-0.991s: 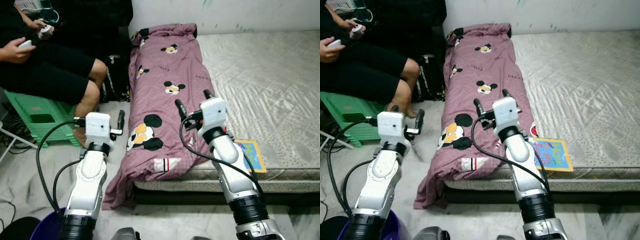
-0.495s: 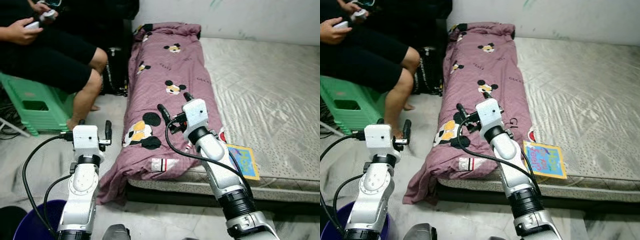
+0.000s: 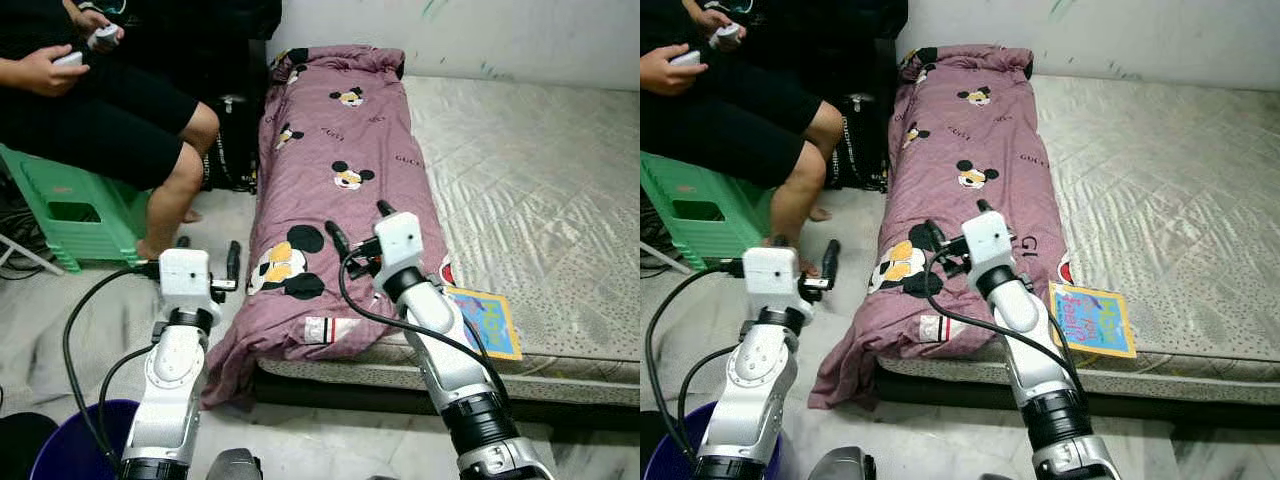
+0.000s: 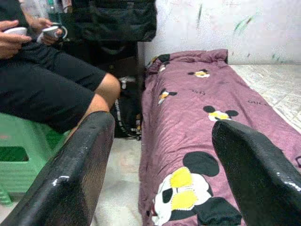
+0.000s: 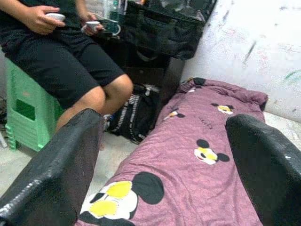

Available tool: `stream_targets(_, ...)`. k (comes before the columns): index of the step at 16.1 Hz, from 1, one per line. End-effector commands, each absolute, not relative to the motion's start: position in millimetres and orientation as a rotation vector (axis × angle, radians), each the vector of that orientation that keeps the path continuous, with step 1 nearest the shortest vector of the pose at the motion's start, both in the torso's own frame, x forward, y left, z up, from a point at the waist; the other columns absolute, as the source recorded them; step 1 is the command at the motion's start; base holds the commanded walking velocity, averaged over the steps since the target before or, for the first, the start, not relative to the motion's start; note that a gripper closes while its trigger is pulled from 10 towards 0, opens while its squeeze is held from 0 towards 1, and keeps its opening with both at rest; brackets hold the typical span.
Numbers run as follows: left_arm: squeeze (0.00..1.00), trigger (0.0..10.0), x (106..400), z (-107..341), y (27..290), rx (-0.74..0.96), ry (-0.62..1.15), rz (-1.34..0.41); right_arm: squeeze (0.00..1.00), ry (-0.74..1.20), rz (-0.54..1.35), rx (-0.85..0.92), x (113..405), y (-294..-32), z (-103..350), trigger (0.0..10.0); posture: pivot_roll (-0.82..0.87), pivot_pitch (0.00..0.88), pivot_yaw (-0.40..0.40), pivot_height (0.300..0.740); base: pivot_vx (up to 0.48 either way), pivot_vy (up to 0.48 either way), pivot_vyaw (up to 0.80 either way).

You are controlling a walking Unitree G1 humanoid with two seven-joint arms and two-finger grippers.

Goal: Clean up the room

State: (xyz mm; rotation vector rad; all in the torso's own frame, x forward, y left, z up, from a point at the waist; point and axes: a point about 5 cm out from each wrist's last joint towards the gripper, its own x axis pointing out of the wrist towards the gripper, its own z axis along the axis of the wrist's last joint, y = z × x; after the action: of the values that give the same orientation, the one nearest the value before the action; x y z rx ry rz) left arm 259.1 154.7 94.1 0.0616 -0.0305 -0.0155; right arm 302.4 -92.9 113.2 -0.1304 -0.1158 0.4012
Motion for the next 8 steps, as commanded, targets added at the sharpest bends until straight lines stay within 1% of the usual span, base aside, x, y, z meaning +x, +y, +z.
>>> stream_targets(1,0.00,10.0,261.9,96.7,152.8,0.062,-0.035,-0.035,0.00,-0.133,0.387,-0.130,302.3,-95.2,117.5,10.0,-0.03,0.000,-0.002,0.740,0.000,0.000,0.00)
stream_targets(8,0.00,10.0,260.7,97.6,154.9,0.050,-0.029,-0.023,0.00,-0.131,0.401,-0.137,301.3,-89.9,115.6,10.0,-0.02,0.000,-0.004,0.740,0.000,0.000,0.00)
